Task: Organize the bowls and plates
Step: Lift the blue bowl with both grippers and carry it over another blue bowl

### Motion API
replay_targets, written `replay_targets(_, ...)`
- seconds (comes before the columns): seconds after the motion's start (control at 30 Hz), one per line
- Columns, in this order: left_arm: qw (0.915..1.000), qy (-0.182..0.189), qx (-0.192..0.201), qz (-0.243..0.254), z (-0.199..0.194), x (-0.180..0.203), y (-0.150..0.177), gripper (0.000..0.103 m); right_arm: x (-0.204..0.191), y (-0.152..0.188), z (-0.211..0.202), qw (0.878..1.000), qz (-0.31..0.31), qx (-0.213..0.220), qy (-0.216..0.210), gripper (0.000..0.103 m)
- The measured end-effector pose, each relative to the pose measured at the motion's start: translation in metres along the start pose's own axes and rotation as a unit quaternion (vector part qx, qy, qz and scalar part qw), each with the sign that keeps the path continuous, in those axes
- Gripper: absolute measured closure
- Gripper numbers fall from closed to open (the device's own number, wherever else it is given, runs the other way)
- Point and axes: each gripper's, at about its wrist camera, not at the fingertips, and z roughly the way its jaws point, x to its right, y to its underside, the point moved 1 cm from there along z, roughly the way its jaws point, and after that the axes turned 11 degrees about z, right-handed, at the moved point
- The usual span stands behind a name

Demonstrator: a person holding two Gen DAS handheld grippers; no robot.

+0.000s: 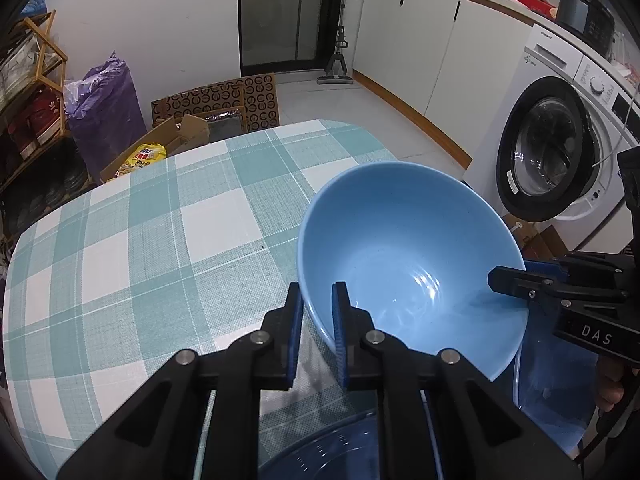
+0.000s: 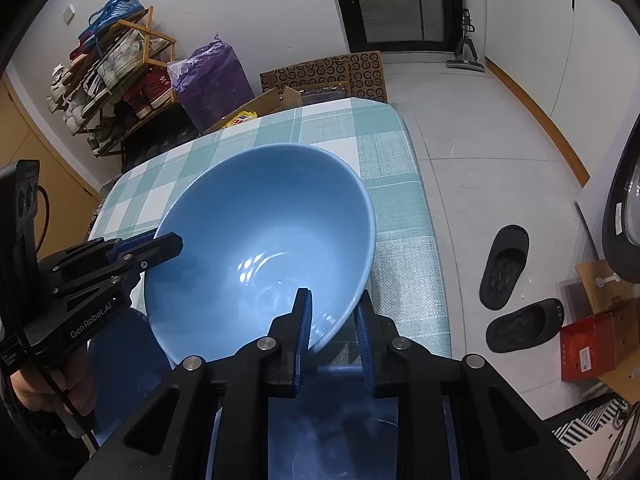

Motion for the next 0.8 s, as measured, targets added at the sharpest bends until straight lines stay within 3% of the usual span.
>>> replay_targets(0.8,0.9994,-0.004,0.033,-0.003,-0.029,0.004,-0.008,0.092,-0.003,0.001,-0.037,0.999,-0.012,0.032,0.001,0.083)
